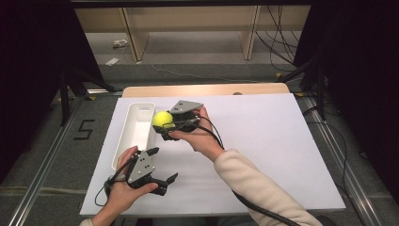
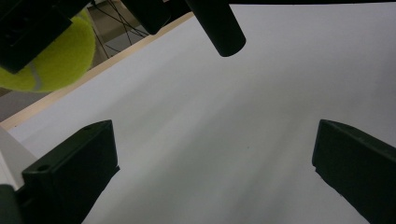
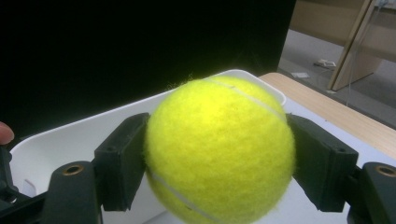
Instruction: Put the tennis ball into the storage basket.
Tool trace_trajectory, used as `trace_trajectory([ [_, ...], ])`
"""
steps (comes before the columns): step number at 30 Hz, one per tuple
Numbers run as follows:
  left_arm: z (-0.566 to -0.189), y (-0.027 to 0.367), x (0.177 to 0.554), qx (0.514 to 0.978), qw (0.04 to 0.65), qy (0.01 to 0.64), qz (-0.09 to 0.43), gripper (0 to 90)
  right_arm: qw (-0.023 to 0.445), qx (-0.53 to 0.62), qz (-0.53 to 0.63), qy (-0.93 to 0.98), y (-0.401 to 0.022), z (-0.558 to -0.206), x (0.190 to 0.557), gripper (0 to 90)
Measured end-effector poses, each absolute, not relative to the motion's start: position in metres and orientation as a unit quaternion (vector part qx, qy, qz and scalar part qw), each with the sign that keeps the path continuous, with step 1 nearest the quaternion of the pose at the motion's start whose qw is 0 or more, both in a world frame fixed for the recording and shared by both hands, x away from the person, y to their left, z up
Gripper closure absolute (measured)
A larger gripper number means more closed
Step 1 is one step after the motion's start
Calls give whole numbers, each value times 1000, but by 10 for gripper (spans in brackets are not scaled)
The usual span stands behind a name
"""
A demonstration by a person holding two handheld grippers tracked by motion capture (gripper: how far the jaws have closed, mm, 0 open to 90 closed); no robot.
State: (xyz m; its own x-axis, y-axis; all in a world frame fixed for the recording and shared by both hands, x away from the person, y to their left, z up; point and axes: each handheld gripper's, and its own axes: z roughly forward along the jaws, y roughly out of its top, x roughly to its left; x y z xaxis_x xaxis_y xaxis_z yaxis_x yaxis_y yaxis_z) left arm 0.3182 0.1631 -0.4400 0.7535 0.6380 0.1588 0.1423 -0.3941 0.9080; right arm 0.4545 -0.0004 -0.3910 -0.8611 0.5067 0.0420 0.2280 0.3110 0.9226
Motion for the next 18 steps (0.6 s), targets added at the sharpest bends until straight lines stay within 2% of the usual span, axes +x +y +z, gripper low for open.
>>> trace_trajectory([
  [18, -440, 163, 318, 796, 492, 244, 252, 0, 128, 227, 540, 800, 8, -390, 458, 267],
])
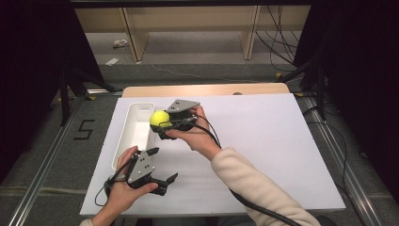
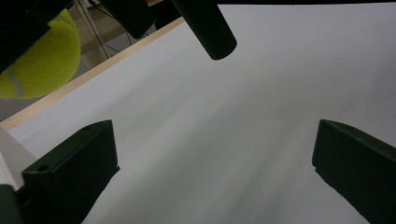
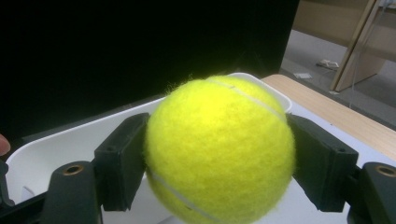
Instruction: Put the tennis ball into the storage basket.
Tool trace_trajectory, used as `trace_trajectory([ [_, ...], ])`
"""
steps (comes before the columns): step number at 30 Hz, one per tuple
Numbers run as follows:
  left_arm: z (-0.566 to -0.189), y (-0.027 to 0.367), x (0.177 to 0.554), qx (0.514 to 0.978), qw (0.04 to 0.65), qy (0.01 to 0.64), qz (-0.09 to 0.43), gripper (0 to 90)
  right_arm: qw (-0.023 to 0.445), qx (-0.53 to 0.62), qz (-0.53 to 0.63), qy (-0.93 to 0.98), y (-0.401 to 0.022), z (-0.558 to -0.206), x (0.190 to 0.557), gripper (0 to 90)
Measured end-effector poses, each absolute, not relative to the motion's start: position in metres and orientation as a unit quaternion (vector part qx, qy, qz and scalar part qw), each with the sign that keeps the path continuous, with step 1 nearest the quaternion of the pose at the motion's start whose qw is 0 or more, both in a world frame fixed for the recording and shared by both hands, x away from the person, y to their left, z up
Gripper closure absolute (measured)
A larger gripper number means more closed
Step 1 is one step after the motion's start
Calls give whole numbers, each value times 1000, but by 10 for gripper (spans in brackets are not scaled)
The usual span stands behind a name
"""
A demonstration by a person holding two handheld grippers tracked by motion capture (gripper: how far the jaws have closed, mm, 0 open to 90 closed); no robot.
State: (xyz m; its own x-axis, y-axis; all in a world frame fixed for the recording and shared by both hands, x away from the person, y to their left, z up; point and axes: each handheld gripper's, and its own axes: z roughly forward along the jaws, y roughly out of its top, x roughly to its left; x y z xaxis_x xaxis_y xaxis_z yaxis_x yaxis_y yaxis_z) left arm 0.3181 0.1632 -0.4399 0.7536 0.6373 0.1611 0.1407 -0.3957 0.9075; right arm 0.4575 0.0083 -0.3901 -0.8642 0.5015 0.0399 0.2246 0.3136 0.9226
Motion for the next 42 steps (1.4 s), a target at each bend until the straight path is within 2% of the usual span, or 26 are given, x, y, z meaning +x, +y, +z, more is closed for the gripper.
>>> trace_trajectory([
  [42, -440, 163, 318, 796, 493, 246, 249, 0, 123, 220, 538, 805, 26, -385, 464, 266],
])
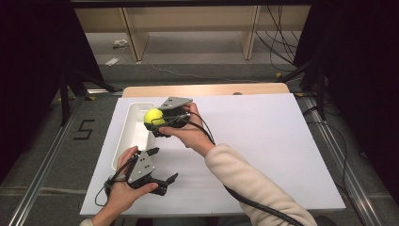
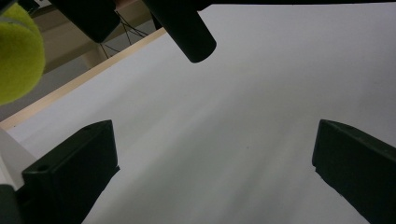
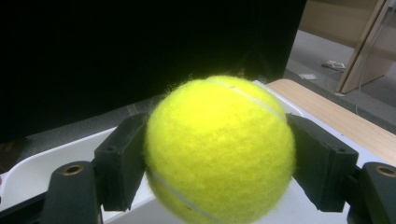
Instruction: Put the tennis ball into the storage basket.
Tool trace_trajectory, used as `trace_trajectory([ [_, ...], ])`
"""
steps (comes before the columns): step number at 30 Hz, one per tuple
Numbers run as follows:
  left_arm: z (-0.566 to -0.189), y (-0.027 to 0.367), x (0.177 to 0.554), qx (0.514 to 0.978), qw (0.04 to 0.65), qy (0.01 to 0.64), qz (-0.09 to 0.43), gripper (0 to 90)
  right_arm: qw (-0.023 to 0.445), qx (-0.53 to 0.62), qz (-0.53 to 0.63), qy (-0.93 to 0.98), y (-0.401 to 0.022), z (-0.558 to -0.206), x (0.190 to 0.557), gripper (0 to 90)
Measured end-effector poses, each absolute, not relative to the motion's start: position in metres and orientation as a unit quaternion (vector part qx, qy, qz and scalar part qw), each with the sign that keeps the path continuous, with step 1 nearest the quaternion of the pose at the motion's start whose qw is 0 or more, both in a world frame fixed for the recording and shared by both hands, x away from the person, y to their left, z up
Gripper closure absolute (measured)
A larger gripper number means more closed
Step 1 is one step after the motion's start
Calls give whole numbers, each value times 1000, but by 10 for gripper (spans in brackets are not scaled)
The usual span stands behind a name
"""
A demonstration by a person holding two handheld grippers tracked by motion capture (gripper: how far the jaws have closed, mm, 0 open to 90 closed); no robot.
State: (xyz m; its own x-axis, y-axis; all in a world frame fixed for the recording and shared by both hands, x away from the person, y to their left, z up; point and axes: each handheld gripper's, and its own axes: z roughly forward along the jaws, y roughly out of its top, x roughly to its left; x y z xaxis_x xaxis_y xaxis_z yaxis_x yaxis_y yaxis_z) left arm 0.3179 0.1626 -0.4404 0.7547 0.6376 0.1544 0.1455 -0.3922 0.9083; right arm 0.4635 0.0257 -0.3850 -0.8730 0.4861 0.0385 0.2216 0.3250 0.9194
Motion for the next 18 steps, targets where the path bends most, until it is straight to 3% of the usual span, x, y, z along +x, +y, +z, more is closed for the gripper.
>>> trace_trajectory([
  [18, -440, 163, 318, 796, 493, 246, 249, 0, 121, 217, 536, 807, 32, -382, 465, 267],
])
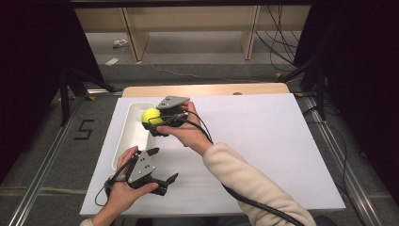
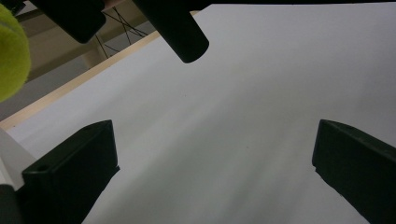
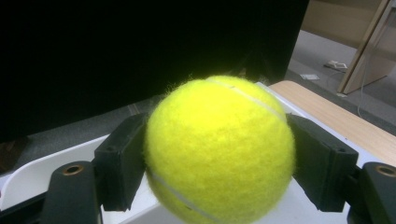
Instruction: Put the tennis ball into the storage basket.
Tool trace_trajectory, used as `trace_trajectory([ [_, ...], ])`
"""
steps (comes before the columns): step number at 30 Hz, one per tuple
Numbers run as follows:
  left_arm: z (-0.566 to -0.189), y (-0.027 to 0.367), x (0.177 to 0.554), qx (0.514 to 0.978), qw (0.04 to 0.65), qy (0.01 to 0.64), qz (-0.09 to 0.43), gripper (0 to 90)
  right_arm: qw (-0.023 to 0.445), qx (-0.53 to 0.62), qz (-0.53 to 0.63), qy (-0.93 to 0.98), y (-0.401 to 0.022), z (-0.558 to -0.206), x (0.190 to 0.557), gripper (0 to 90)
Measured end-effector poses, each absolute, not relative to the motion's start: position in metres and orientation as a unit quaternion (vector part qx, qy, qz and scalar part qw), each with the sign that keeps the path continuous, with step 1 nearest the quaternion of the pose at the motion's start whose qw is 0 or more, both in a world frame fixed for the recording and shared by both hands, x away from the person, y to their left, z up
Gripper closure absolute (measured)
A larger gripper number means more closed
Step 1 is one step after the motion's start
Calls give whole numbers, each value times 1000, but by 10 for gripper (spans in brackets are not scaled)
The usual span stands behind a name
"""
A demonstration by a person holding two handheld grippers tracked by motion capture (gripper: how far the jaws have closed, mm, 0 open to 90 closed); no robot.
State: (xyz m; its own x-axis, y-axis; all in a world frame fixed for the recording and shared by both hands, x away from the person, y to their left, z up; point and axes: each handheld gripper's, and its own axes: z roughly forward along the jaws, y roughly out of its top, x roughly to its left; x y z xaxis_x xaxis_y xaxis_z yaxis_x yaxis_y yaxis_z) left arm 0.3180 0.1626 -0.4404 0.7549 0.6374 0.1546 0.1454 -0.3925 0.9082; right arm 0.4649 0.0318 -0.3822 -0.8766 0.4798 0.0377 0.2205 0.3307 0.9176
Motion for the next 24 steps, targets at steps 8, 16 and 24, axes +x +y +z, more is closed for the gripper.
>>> trace_trajectory([
  [8, -440, 162, 318, 796, 494, 245, 249, 0, 120, 215, 537, 807, 35, -380, 465, 266],
  [16, -440, 163, 318, 796, 494, 244, 251, 0, 119, 213, 537, 807, 38, -381, 466, 267],
  [24, -440, 162, 318, 796, 494, 244, 251, 0, 117, 211, 537, 809, 41, -380, 467, 266],
])
